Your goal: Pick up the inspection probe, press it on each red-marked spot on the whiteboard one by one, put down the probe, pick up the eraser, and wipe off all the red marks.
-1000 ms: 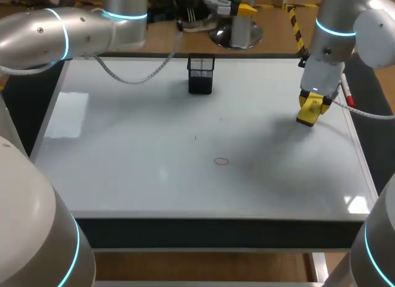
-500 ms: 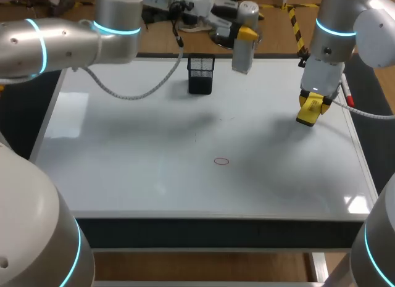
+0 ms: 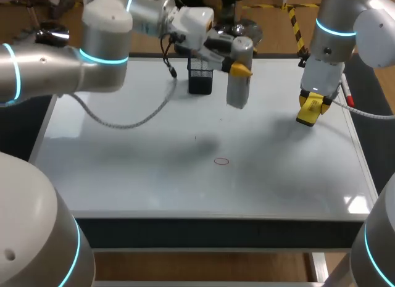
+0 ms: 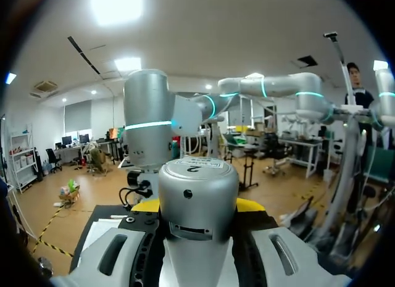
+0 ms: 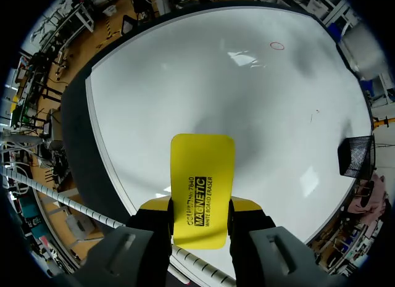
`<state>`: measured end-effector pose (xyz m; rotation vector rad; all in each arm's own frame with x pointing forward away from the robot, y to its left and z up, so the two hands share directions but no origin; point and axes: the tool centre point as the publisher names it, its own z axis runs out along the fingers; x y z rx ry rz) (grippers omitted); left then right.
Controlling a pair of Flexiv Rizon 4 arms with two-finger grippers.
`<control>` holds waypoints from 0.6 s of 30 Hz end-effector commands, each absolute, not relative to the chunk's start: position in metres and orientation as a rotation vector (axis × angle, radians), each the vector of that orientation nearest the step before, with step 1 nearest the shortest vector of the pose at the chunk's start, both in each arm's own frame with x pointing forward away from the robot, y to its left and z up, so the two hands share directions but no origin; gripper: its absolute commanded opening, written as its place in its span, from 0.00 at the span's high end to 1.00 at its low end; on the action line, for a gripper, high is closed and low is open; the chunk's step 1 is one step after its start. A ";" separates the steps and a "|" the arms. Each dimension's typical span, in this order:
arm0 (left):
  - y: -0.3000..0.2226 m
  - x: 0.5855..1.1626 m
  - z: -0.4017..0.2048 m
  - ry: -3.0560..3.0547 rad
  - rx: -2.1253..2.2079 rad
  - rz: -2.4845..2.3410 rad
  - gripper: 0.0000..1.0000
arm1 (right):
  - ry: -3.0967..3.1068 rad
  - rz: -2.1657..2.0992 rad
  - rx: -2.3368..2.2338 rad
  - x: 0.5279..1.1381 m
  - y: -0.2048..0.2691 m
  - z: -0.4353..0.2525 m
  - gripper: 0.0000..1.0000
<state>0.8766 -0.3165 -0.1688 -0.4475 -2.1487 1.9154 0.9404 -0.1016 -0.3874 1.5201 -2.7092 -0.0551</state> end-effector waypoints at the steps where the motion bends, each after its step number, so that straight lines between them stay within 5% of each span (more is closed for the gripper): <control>1: -0.308 0.852 -0.178 -2.141 -0.407 1.937 1.00 | -2.707 -0.052 1.522 0.941 -0.102 -0.387 1.00; 18: -0.305 0.820 -0.226 -2.068 -0.338 1.868 1.00 | -2.707 -0.052 1.522 0.941 -0.102 -0.387 1.00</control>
